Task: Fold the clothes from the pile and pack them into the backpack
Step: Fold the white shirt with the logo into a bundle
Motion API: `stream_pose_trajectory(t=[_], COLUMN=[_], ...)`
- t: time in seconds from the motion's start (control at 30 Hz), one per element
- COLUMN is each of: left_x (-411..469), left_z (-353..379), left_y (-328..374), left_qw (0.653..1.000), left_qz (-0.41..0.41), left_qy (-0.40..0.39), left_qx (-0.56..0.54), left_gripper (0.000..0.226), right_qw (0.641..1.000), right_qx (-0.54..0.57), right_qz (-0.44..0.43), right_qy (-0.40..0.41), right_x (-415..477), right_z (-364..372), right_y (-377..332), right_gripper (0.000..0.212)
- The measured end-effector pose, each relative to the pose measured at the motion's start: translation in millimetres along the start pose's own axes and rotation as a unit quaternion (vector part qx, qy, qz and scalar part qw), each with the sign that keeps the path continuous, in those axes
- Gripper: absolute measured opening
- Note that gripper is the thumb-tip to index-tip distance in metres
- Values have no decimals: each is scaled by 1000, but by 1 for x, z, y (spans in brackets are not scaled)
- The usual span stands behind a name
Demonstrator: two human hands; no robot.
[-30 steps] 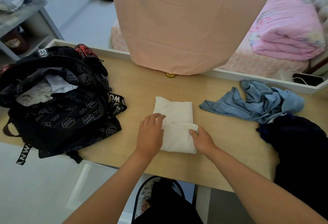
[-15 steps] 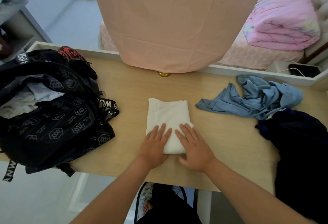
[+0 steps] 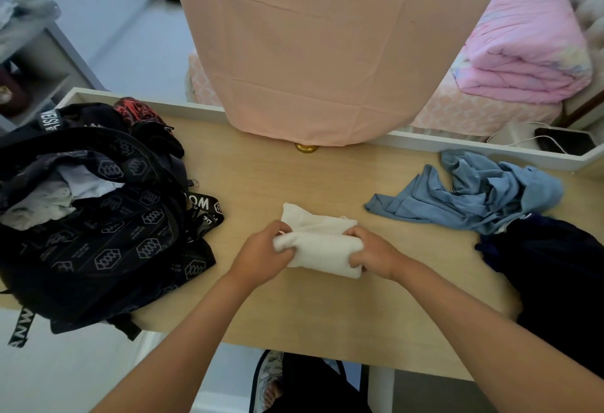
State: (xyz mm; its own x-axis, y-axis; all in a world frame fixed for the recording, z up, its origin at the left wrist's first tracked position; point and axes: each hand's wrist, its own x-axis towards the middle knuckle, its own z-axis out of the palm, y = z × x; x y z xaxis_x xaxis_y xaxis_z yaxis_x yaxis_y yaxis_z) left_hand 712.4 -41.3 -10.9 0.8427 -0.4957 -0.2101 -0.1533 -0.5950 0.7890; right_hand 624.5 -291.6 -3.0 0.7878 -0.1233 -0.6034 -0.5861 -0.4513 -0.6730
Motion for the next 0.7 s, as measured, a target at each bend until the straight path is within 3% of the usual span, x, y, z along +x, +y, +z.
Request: stream_pose_trajectory(t=[0.1,0.2,0.27,0.33,0.43,0.5,0.57,0.63,0.7], left_x=[19,31,37,42,47,47,49,52,58], left_z=[9,24,37,49,56,55,54,55,55], left_y=[4,7,7,1,-9,-8,-6,0,11], left_qw=[996,969,944,938,948,954,963,974,988], left_qz=[-55,55,140,124,50,40,28,2,-78], left_qy=[70,151,72,-44,-118,-122,-125,-96,-25], left_qx=[-9,186,289,321,292,270,236,204,133], left_gripper=[52,66,61,63,66,65,64,67,75], right_qw=[988,986,982,945,904,905,906,898,900], right_qx=[117,80,-41,-228,-363,-382,-388,-401,-394], right_qz=[22,26,38,18,-115,-132,-124,-124,-129], right_qy=[94,145,178,232,197,129,118,128,131], right_x=[12,27,35,38,45,50,52,54,56], right_z=[4,7,9,10,13,17,20,21,20], right_y=[-6,-8,-9,-14,-22,-17,-9,-5,-3], right_gripper=[37,47,47,49,58,58,69,77,76])
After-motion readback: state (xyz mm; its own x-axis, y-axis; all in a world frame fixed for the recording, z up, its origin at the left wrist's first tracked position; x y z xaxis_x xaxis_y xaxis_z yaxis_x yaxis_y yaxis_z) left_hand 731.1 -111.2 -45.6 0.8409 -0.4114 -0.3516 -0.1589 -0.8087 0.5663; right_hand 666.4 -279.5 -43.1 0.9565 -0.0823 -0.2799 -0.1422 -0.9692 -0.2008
